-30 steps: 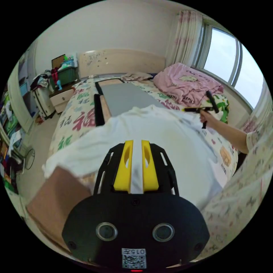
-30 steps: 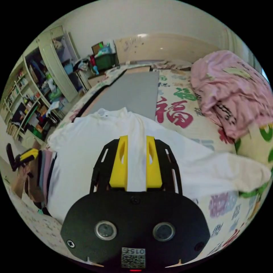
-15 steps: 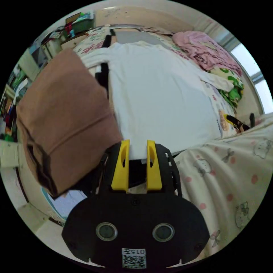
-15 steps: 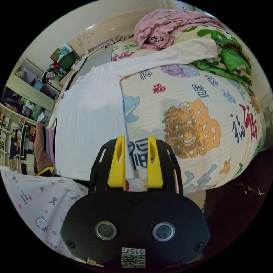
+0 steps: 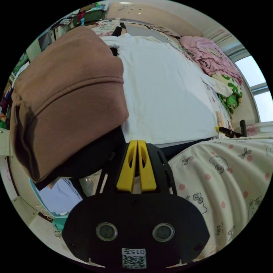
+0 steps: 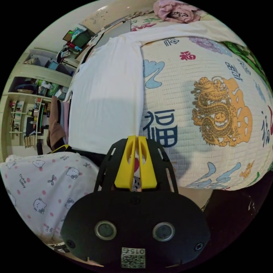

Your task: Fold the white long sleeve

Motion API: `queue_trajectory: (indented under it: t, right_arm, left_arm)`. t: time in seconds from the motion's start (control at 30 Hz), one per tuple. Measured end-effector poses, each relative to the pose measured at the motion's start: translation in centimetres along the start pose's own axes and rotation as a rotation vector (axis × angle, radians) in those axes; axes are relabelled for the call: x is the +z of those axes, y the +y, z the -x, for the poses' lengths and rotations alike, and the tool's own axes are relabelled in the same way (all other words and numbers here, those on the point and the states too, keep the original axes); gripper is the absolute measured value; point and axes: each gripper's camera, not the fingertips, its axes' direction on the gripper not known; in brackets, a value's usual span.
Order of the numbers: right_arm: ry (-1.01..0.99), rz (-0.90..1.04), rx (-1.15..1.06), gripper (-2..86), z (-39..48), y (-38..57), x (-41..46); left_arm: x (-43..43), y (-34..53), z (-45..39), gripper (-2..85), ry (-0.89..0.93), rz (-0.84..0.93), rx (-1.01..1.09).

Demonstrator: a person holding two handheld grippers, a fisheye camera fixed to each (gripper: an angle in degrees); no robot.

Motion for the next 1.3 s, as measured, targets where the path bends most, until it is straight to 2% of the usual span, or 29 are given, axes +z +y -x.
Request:
queue_trajectory:
  t: [0.13,0.27,0.4,0.53,0.7,0.8,0.93,1.1,1.3]
  right_arm:
    - [0.048,-0.011,-0.009,0.4,0.0,0.6,0.3]
    - [0.057,-0.015,0.002,0.3,0.0,0.8,1.2]
    - [0.05,-0.023,0.007,0.2,-0.1,1.1,1.4]
    - [0.065,-0.014,-0.003,0.3,0.2,1.3,1.7]
    - [0.095,-0.002,-0.028,0.3,0.8,1.7,2.4]
    - [0.08,-0.007,-0.016,0.3,0.7,2.2,2.7]
    - [0.086,-0.004,-0.018,0.3,1.0,3.0,3.2]
    - [0.13,0.023,-0.061,0.3,1.9,4.2,3.7]
    - [0.242,0.112,-0.142,0.4,3.0,6.6,4.6]
  left_arm:
    - [-0.3,1.4,0.1,-0.5,-0.031,-0.003,0.026]
    - [-0.9,3.0,1.7,0.7,0.066,-0.091,-0.1]
    - [0.0,4.5,3.2,6.1,0.195,-0.146,-0.208]
    - [0.1,6.0,2.9,7.5,0.174,-0.195,-0.248]
    - [1.5,7.9,3.5,13.3,0.128,-0.142,-0.369]
    - [1.5,9.0,4.9,12.8,0.234,-0.226,-0.431]
    - [3.0,9.5,6.0,10.1,0.251,-0.208,-0.51]
    - [2.9,11.1,6.3,2.4,0.292,-0.23,-0.511]
    - [0.9,11.1,4.3,1.0,0.117,-0.164,-0.363]
